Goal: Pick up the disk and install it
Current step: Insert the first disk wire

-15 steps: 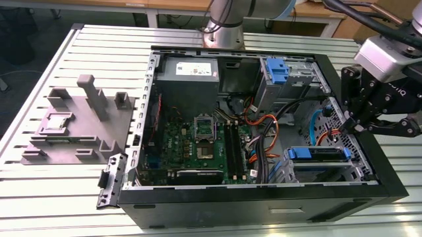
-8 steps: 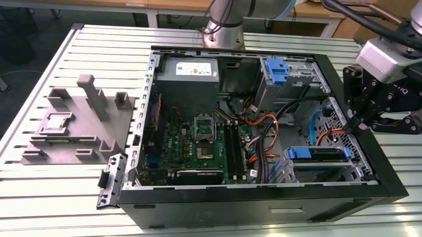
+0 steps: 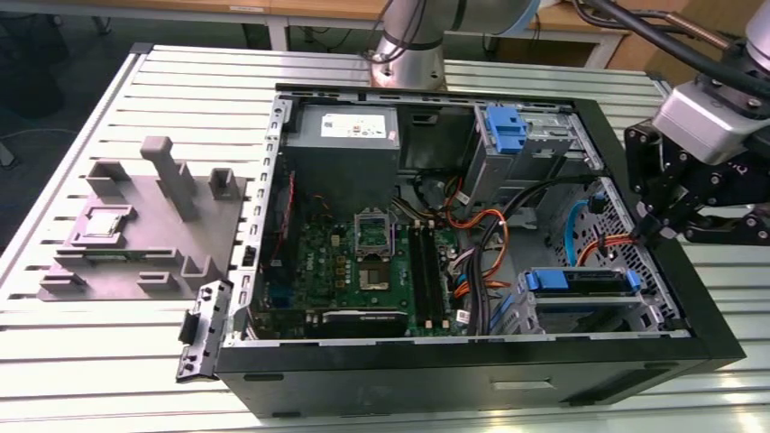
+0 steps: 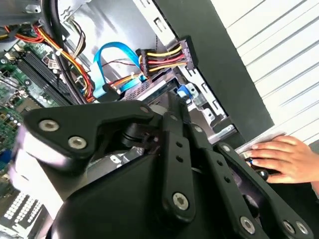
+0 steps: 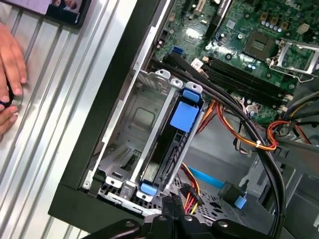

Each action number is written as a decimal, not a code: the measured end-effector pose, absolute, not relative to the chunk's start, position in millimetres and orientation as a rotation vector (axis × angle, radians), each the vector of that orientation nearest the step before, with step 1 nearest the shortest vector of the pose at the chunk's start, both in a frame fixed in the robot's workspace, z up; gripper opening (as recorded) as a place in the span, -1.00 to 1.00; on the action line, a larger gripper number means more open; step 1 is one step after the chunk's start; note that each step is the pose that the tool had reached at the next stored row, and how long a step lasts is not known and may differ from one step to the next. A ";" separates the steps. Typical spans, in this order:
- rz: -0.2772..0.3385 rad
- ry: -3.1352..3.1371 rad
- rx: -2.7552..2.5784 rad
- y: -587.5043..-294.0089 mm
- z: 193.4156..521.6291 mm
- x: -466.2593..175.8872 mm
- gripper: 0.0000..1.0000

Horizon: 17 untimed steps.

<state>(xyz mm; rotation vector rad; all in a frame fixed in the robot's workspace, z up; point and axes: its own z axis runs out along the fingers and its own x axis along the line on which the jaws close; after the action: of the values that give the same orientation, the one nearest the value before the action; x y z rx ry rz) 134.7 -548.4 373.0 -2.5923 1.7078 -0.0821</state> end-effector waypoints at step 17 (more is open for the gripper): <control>-0.082 1.671 -2.616 -537.0 369.2 157.0 -0.35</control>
<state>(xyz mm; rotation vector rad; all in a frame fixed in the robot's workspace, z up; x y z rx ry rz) 157.0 -537.0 369.2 -2.6156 1.6714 -0.0820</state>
